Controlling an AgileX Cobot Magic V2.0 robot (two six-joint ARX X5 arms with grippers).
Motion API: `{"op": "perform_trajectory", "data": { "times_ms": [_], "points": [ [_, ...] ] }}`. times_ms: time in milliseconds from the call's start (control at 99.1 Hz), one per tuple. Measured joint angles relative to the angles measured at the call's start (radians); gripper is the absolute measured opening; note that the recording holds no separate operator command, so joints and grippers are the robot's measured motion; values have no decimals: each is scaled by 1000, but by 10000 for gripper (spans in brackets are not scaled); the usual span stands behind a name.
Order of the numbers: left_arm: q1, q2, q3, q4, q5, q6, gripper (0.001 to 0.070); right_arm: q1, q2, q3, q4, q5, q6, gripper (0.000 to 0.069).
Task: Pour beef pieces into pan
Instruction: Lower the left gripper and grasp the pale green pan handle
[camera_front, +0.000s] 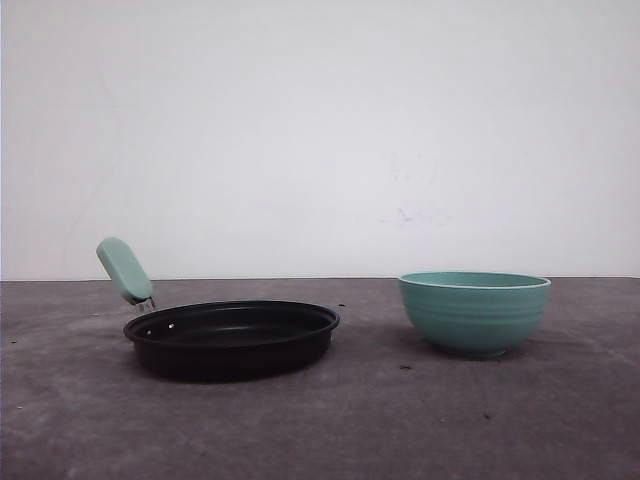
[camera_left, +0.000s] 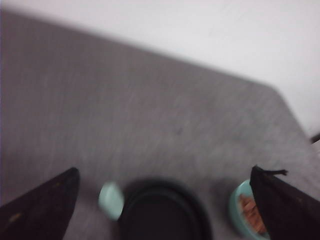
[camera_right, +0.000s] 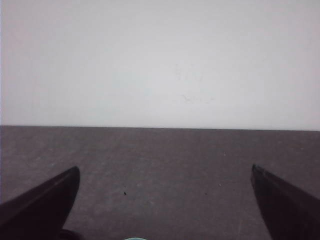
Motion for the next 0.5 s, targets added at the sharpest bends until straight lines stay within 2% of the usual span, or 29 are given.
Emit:
{"op": "perform_trajectory", "data": {
  "times_ms": [151, 232, 333, 504],
  "points": [
    [0, 52, -243, 134, 19, -99, 670, 7, 1, 0, 0, 0, -4, 684],
    [-8, 98, -331, 189, 40, -133, 670, 7, -1, 0, 0, 0, -6, 684],
    [-29, 169, -357, 249, 48, -152, 670, 9, -1, 0, 0, 0, -7, 684],
    [-67, 312, -357, 440, 76, -166, 670, 9, 5, 0, -3, 0, -7, 684]
  ]
}}
